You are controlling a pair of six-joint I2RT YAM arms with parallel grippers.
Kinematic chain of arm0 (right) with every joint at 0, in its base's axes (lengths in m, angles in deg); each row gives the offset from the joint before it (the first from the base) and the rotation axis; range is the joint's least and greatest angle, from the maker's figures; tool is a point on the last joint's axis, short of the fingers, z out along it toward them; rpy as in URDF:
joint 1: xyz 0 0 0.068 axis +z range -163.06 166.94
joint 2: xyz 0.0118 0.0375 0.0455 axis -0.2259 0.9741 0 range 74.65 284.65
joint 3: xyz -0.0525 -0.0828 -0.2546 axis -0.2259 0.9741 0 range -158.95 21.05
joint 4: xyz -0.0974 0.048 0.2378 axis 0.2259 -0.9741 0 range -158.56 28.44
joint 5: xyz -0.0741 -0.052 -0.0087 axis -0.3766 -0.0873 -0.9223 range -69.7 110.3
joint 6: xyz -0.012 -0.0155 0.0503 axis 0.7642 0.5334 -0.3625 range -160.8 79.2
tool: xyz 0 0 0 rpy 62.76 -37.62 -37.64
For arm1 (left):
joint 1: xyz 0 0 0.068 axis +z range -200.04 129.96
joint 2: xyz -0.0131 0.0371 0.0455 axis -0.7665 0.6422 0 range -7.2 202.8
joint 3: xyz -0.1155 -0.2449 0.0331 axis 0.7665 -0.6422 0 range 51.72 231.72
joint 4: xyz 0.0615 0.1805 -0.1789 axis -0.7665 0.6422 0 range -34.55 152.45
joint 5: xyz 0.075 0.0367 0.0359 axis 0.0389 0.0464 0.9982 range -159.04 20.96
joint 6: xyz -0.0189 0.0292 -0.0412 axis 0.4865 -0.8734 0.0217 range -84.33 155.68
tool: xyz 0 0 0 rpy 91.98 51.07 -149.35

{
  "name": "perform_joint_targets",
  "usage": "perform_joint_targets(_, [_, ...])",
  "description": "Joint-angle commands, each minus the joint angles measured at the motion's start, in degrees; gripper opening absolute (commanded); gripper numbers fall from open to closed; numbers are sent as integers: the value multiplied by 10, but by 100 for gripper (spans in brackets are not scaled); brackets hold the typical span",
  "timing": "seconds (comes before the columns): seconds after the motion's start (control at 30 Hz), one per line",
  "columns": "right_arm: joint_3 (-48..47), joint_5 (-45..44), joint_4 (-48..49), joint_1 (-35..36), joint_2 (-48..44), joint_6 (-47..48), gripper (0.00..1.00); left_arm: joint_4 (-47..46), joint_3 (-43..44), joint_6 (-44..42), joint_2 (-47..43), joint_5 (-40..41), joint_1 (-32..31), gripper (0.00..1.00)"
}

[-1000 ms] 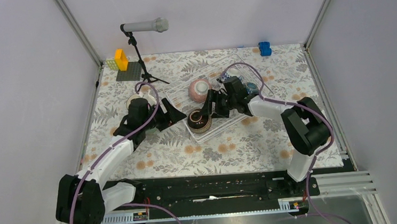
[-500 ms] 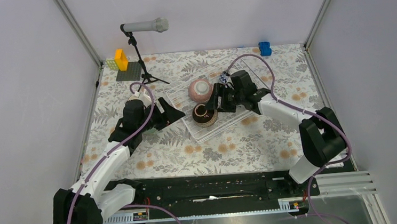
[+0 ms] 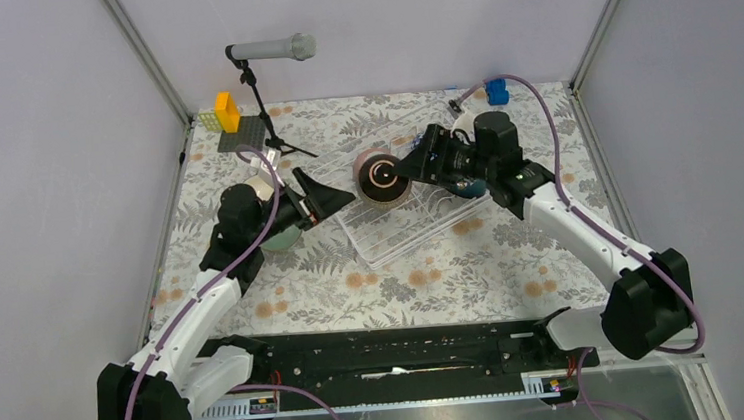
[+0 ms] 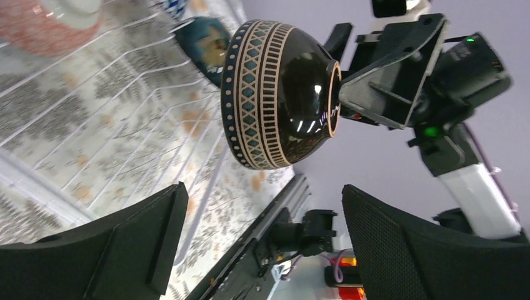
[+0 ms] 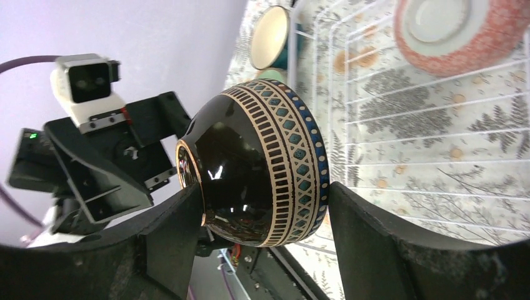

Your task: Unload the bowls from the dish rack

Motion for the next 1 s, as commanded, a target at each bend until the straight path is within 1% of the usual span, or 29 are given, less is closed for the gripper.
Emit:
perform_joint_targets(0.0, [-10,86,101,-7,-45,-56,67,-137,-3,66,-10,-62,-1,99])
perform_joint_targets(0.2, [10,143,177,-7,-61,-89,67,-211,-2,107,-2,-86,-1,98])
perform_joint_targets(0.33, [15,165,207,-7,-54,-107,67,-310,-11,158,15,-120,-2,88])
perform_joint_targets(0.4, [23,182,242,-7,-47,-126,67,-355,-17,183,23,-131,-2,83])
perform_joint_targets(0.47, [27,198,270,-7,-38,-145,67,-389,-20,200,28,-138,-2,78])
perform_joint_targets(0.57, [29,212,289,-7,-24,-158,67,-424,-22,218,27,-145,-3,73])
perform_joint_targets(0.67, [35,217,307,-7,-16,-172,67,-445,-23,231,26,-145,-5,70])
perform_joint_targets(0.8, [41,218,333,-6,-5,-192,67,-462,-27,242,25,-132,-10,62])
perform_joint_targets(0.97, [41,218,333,-6,0,-192,67,-473,-23,244,30,-123,-17,57])
